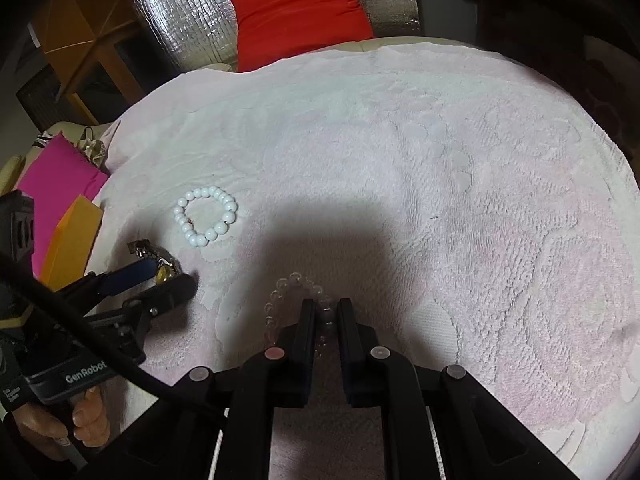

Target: Organize jewelry

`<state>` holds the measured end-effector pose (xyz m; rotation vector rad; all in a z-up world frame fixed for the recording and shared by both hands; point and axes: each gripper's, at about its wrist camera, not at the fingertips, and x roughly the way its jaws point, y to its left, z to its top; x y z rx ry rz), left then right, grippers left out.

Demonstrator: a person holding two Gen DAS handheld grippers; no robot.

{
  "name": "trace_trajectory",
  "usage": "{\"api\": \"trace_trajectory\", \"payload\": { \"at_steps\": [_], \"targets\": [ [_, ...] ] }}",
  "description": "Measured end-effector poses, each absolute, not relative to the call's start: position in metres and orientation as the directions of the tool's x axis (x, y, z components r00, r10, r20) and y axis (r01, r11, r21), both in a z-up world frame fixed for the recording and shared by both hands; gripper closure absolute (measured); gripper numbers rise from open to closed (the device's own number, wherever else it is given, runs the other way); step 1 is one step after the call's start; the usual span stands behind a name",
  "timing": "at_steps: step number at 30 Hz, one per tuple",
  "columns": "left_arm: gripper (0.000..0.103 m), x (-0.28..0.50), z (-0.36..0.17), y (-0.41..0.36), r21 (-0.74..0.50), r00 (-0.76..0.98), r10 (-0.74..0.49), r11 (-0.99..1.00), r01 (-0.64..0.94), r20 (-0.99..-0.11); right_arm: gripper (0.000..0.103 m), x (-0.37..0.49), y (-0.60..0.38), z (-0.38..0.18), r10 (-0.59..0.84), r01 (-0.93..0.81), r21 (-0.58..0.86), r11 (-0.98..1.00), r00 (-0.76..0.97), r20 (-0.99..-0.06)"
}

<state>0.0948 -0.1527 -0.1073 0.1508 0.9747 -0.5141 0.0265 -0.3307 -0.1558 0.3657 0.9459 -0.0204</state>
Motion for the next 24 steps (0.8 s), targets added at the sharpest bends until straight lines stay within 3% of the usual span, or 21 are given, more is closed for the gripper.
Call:
{"api": "trace_trajectory", "payload": {
  "at_steps": [2,7,19,21,23,24],
  "targets": [
    [0.058,0.092,-0.106,-0.150,-0.112,0.441,-0.369,0.854,0.508,-0.818,0.090,0.025,-0.331,-0.156,0.143,0.176,0.299,0.938,0.589,-0.795],
    [0.073,0.084,-0.108,-0.138,-0.095,0.401,-0.354,0.837,0.538,-0.845,0.090,0.025,-0.330,-0.155,0.138,0.183,0.297,0.937,0.587,-0.798],
    [0.073,0.079,-0.096,-0.086,-0.050,0.438,-0.302,0.865,0.500,-0.847,0.091,0.034,-0.326,-0.156,0.117,0.186,0.275,0.943,0.589,-0.800],
    [0.066,0.078,-0.094,-0.087,-0.054,0.442,-0.314,0.860,0.508,-0.840,0.091,0.035,-0.325,-0.156,0.110,0.187,0.267,0.945,0.590,-0.800],
    [0.053,0.075,-0.093,-0.094,-0.030,0.458,-0.305,0.857,0.515,-0.835,0.091,0.034,-0.325,-0.156,0.100,0.185,0.256,0.949,0.593,-0.799],
    [0.053,0.074,-0.093,-0.097,-0.016,0.465,-0.297,0.856,0.517,-0.834,0.091,0.034,-0.324,-0.156,0.096,0.184,0.251,0.950,0.594,-0.798]
  ]
}}
